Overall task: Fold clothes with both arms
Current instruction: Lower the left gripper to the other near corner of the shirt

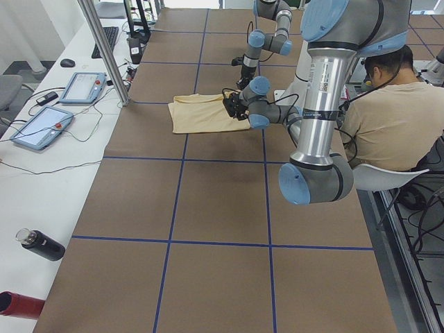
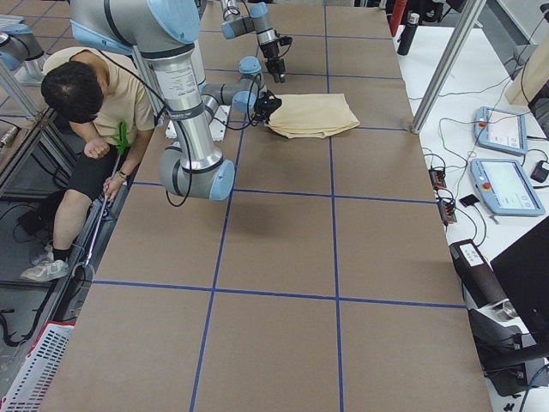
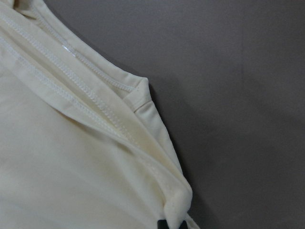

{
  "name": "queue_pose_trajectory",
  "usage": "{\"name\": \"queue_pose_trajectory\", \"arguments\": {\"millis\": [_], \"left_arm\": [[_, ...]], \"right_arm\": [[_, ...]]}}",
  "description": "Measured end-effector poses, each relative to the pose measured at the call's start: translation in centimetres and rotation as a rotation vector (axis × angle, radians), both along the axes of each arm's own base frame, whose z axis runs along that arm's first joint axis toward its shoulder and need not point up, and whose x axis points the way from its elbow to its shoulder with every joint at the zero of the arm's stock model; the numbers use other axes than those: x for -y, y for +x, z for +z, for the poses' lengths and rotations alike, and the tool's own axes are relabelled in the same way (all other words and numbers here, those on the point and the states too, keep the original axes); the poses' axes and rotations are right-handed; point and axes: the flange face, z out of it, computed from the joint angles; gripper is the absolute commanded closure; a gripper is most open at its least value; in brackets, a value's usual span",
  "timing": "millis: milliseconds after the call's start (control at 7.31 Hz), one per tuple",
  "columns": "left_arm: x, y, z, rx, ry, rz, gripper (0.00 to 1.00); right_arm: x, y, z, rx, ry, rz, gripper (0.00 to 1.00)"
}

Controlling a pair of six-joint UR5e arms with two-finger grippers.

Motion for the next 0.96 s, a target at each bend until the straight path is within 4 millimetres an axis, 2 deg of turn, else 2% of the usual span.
{"name": "queue_pose_trajectory", "arguments": {"millis": [274, 958], "left_arm": [[-2.6, 2.1, 1.0, 0.058, -0.071, 0.014, 0.39], [-4.9, 4.1, 2.1, 0.091, -0.090, 0.056, 0.43]], "right_arm": [[-0.1, 0.0, 0.0, 0.000, 0.001, -0.001, 1.00], [-0.2, -0.1, 0.0, 0.001, 0.000, -0.004, 1.00]]}}
